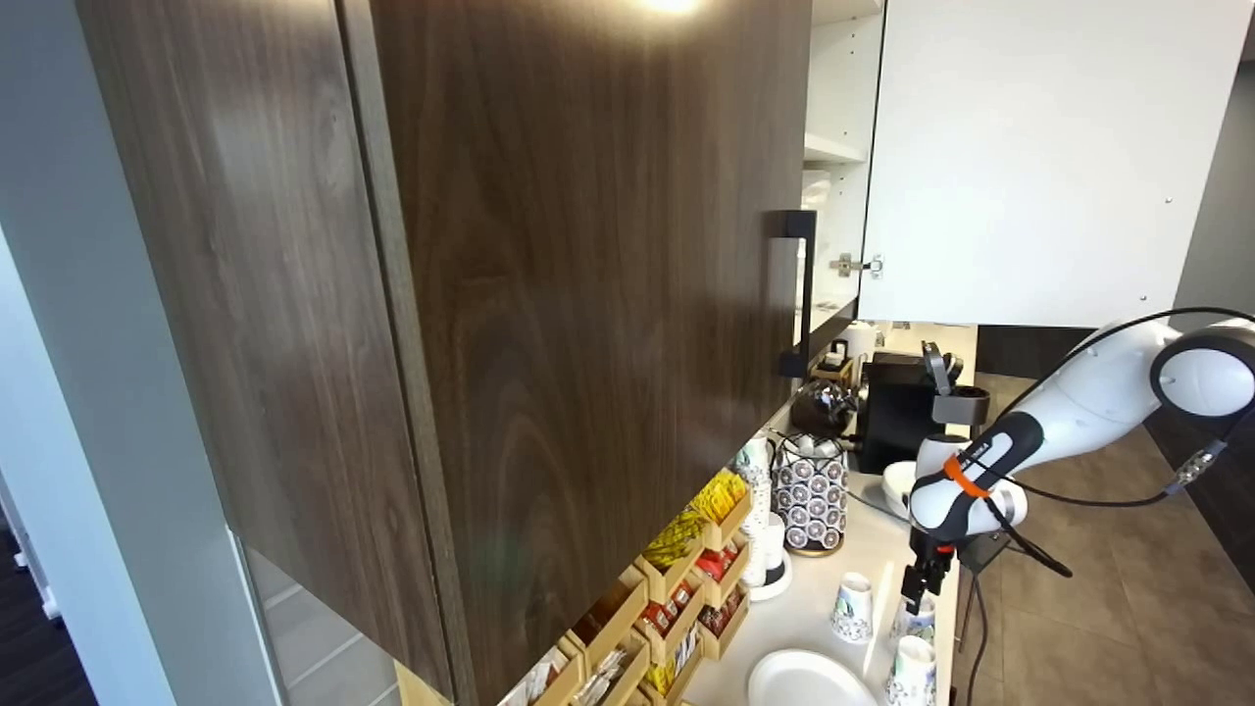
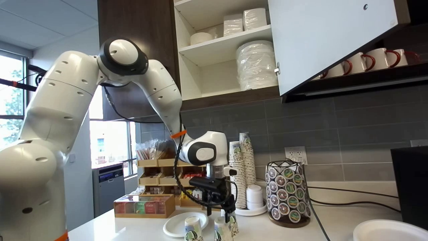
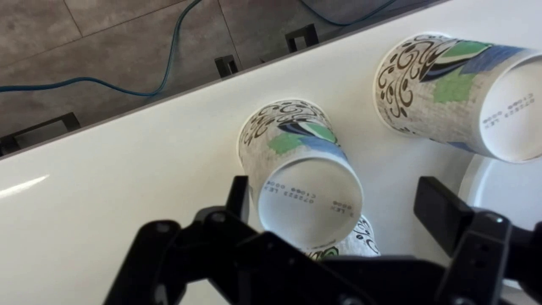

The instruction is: Stack all the upside down white cups on the kitchen counter together and put them on the white plate, pick up the white plate and put it in the bottom shelf of the open cabinet

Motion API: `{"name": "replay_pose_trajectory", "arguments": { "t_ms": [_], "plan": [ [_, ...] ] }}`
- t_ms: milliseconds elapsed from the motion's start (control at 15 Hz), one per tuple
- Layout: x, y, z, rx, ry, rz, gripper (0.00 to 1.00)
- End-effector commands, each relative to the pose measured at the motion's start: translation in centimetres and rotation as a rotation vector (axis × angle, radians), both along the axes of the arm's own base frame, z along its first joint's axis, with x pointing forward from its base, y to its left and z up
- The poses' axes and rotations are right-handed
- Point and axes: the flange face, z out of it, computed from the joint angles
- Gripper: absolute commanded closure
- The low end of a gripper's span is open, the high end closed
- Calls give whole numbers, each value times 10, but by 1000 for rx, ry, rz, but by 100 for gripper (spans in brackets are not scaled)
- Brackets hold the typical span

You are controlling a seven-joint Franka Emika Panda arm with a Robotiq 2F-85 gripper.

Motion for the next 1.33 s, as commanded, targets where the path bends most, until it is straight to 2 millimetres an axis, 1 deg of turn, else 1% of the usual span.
{"name": "replay_pose_trajectory", "arguments": {
  "t_ms": [0, 133, 200, 267, 333, 400, 467, 533, 600, 1000, 1067, 1133, 1267],
  "plan": [
    [5, -5, -11, 15, 30, -16, 19],
    [6, -7, -15, 15, 33, -20, 32],
    [7, -9, -16, 15, 34, -21, 42],
    [7, -9, -18, 15, 35, -23, 50],
    [8, -10, -18, 17, 33, -25, 23],
    [10, -11, -17, 18, 28, -25, 11],
    [10, -11, -17, 18, 26, -27, 10],
    [11, -12, -18, 18, 26, -28, 4],
    [12, -12, -18, 19, 27, -29, 1],
    [17, -10, -25, 25, 24, -26, 0],
    [19, -10, -26, 23, 23, -23, 12],
    [20, -10, -27, 21, 22, -22, 26],
    [22, -9, -27, 18, 19, -20, 42]
  ]
}}
